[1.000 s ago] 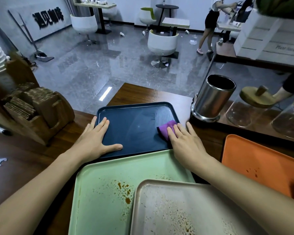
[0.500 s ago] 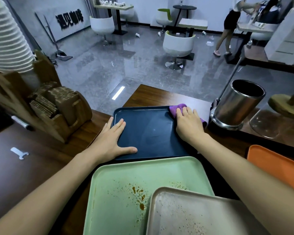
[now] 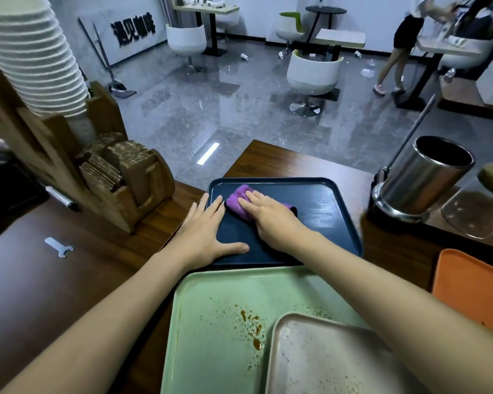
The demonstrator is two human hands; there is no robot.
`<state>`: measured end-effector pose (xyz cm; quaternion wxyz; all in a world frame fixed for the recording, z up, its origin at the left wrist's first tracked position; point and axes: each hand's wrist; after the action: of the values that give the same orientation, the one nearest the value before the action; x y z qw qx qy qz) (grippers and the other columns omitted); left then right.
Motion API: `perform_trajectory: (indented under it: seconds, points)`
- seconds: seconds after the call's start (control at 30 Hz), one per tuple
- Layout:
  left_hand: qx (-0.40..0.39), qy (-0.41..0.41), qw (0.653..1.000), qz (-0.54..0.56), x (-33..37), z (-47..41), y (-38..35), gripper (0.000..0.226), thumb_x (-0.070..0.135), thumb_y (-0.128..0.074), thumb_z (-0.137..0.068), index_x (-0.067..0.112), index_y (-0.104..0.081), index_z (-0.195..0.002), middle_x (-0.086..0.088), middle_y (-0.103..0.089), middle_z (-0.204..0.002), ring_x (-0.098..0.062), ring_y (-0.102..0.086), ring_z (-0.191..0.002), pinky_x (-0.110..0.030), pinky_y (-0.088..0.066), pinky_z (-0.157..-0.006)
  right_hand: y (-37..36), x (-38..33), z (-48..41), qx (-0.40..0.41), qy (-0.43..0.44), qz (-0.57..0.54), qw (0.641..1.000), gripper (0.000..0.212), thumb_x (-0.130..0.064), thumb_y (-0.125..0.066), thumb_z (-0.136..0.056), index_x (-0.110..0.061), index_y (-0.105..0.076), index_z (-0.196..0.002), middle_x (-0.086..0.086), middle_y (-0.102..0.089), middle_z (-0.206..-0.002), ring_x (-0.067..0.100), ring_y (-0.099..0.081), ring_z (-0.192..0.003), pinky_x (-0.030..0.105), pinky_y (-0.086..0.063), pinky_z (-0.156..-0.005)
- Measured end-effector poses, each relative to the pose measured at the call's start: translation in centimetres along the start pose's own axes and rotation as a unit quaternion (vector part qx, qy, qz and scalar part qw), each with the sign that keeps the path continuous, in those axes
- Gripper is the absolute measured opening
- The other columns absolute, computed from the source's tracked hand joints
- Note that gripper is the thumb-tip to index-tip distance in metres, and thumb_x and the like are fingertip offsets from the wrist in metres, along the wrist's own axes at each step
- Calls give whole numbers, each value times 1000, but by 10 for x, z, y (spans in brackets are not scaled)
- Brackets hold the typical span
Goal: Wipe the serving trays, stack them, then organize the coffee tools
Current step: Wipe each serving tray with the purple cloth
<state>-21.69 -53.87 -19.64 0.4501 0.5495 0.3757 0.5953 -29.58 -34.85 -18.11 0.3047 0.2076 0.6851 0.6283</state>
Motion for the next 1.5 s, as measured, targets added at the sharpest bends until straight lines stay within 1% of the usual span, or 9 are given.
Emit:
perform_trajectory:
  seconds: [0.1, 0.27, 0.37, 0.5, 0.7, 0.83, 1.03, 1.33, 1.5]
  points:
    - [-8, 10, 1000, -12, 1, -1, 0, 131, 98, -42, -66, 18, -5, -164, 4, 4, -171, -17, 18, -156, -43, 6, -127, -3, 15, 39, 9, 12, -17, 1000, 60, -5, -39, -99, -17, -29, -157, 4, -23, -166, 23, -21, -152, 29, -16, -121]
    - [-11, 8, 1000, -17, 1, 3, 1, 130, 98, -40, -68, 19, -4, -164, 6, 7, -171, -16, 20, -155, -42, 7, -127, 7, 87, 69, -1, -113, -16, 993, 60, -8, -38, -100, -22, -28, -158, 4, -19, -167, 22, -23, -152, 34, -22, -123]
    - [-4, 4, 1000, -9, 2, 5, 2, 124, 97, -36, -73, 19, -5, -164, 4, 9, -171, -15, 19, -155, -41, 6, -127, 10, 97, 72, -7, -130, 0, 992, 61, -9, -38, -100, -24, -27, -158, 0, -16, -168, 17, -20, -153, 34, -28, -120]
    - [-17, -12, 999, 27, -13, 27, 6, 120, 95, -30, -77, 22, 8, -163, 6, 22, -168, -6, 20, -153, -37, 4, -128, 10, 93, 71, -6, -126, 0, 992, 60, -8, -40, -98, -23, -32, -156, 0, -22, -166, 19, -25, -151, 45, -39, -112]
    - [-52, -15, 998, 41, -24, 52, 17, 117, 88, -49, -77, 33, 7, -163, 14, 7, -169, 0, 12, -153, -32, 3, -127, 10, 91, 71, -9, -112, -6, 994, 60, -7, -40, -98, -26, -36, -154, -2, -24, -165, 19, -24, -152, 44, -35, -116]
    - [-48, -1, 998, 38, -21, 52, 17, 120, 90, -51, -74, 31, 4, -163, 15, 5, -169, -2, 9, -154, -32, 1, -127, 6, 31, 68, -76, 13, -29, 997, 58, -10, -37, -103, -35, -34, -155, -11, -18, -165, 13, -16, -153, 30, -24, -119]
    - [-52, 1, 998, 44, -23, 49, 18, 138, 103, -40, -56, 25, -3, -164, 11, -2, -171, -7, 5, -156, -37, -4, -129, 1, -46, 31, -101, 112, -56, 987, 55, -16, -36, -106, -38, -31, -155, -15, -14, -166, 12, -12, -154, 39, -30, -116]
    - [-71, 27, 996, 55, -21, 54, 22, 130, 97, -48, -63, 32, 3, -163, 13, 0, -170, -9, 5, -156, -39, -1, -128, 5, -17, 57, -99, 91, -45, 990, 62, -8, -35, -103, -43, -32, -154, -22, -16, -164, 6, -16, -152, 32, -30, -114]
    - [-82, 55, 993, 64, -2, 62, 33, 113, 75, -63, -81, 33, 2, -163, 8, -1, -171, -12, 6, -157, -37, 0, -126, 13, 31, 88, -87, 15, -40, 995, 53, -18, -43, -105, -44, -36, -151, -22, -22, -161, 12, -23, -151, 36, -29, -119]
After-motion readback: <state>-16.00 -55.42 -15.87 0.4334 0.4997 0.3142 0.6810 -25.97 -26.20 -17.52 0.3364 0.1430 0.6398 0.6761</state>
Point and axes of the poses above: each hand's wrist, its own z-axis away from the middle knuckle, its own y-axis out of the back of the hand, x = y × z
